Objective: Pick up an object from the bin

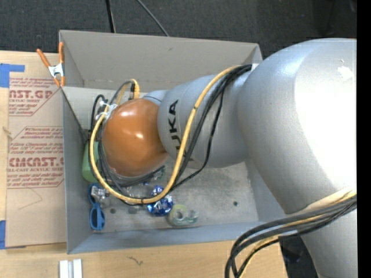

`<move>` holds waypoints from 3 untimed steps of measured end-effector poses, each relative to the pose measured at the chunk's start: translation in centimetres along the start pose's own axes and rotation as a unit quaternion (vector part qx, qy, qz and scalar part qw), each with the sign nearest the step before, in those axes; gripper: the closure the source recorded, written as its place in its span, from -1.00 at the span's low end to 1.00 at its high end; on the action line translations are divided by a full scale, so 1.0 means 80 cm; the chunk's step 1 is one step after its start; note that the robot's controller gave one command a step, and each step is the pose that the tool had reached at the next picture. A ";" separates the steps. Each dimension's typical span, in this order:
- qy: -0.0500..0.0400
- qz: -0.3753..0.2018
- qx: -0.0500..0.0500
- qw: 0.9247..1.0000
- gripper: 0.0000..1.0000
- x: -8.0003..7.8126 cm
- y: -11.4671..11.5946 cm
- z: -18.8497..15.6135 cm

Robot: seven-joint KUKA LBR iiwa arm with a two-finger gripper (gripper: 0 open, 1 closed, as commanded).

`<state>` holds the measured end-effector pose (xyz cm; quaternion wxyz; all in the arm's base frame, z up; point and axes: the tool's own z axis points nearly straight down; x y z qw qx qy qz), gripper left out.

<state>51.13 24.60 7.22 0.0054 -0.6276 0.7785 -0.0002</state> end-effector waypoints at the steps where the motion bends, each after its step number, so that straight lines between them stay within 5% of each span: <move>1: 0.004 0.021 -0.003 1.000 -1.00 0.111 -0.028 0.001; 2: 0.003 0.072 -0.001 0.997 -1.00 0.133 -0.089 -0.022; 3: 0.003 0.071 -0.003 0.998 1.00 0.131 -0.087 -0.023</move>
Offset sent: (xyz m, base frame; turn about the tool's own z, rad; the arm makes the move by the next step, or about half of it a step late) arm 0.0023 -0.0884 -0.0008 0.0338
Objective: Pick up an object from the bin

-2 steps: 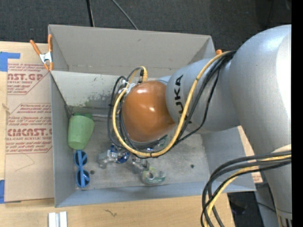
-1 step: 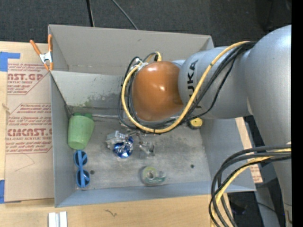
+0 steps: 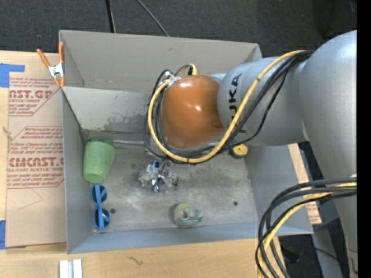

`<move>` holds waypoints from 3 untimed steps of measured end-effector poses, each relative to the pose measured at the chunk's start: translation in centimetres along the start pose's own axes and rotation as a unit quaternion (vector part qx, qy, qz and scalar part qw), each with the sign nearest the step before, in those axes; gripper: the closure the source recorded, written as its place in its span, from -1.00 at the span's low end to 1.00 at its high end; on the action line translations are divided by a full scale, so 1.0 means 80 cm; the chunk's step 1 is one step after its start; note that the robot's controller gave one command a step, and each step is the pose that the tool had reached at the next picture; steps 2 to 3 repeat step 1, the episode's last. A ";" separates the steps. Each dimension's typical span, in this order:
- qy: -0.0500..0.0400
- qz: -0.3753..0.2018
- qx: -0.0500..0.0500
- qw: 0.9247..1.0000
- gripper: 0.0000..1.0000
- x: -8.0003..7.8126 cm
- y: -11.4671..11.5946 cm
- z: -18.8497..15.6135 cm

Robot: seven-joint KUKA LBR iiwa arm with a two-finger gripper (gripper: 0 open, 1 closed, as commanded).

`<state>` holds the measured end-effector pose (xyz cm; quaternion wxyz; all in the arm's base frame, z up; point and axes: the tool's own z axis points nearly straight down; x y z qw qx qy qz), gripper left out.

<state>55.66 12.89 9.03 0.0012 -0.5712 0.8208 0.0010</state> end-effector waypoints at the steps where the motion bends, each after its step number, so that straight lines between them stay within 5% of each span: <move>1: -0.002 -0.003 0.004 1.000 1.00 0.014 -0.005 -0.181; 3: -0.002 -0.003 0.004 1.000 1.00 0.014 -0.005 -0.181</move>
Offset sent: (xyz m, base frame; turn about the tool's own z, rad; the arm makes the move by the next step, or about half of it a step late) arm -0.0020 -0.0138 0.1403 -0.0089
